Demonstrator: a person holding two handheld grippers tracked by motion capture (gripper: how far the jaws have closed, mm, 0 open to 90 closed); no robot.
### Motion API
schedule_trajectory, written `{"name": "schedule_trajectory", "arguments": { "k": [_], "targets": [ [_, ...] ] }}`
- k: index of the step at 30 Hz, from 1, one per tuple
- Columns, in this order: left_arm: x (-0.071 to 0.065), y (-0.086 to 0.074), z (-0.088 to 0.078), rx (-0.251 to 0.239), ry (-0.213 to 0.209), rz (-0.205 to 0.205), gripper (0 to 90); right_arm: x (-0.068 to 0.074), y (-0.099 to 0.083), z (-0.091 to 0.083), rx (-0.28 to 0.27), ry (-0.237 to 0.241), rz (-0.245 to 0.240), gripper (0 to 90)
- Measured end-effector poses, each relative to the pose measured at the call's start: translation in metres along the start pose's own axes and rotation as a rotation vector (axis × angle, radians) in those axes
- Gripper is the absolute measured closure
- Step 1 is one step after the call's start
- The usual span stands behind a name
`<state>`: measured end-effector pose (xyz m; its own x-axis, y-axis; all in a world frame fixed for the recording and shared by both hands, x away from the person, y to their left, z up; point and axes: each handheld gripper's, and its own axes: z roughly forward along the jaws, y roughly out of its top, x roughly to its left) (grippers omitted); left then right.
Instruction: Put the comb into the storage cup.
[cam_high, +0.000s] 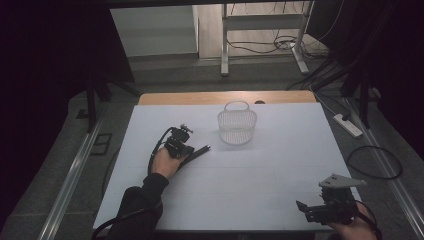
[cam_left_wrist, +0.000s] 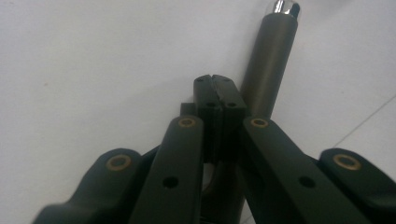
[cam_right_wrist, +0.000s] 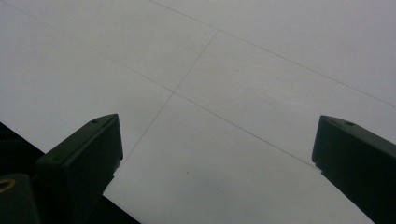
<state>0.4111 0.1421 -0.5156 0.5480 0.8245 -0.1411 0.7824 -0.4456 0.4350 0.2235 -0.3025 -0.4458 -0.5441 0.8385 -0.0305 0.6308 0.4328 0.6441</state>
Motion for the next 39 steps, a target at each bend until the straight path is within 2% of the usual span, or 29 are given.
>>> {"name": "schedule_trajectory", "arguments": {
  "k": [11, 13, 22, 29, 39],
  "targets": [
    [-0.016, -0.002, -0.002, -0.002, -0.035, 0.045, 89.0, 0.0, 0.0, 0.0, 0.001, 0.004, -0.003, 2.4],
    [-0.023, -0.003, -0.002, 0.004, -0.039, 0.065, 89.0, 0.0, 0.0, 0.0, 0.0, 0.006, -0.004, 2.4],
    [-0.036, -0.009, 0.0, 0.028, -0.056, 0.096, 89.0, 0.0, 0.0, 0.0, -0.001, 0.007, -0.004, 2.5],
    [-0.048, -0.019, -0.005, 0.05, -0.075, 0.132, 89.1, 0.0, 0.0, 0.0, -0.001, 0.007, -0.004, 2.5],
    [-0.054, -0.036, -0.013, 0.076, -0.084, 0.162, 89.1, 0.0, 0.0, 0.0, 0.002, 0.007, -0.005, 2.5]
  ]
}}
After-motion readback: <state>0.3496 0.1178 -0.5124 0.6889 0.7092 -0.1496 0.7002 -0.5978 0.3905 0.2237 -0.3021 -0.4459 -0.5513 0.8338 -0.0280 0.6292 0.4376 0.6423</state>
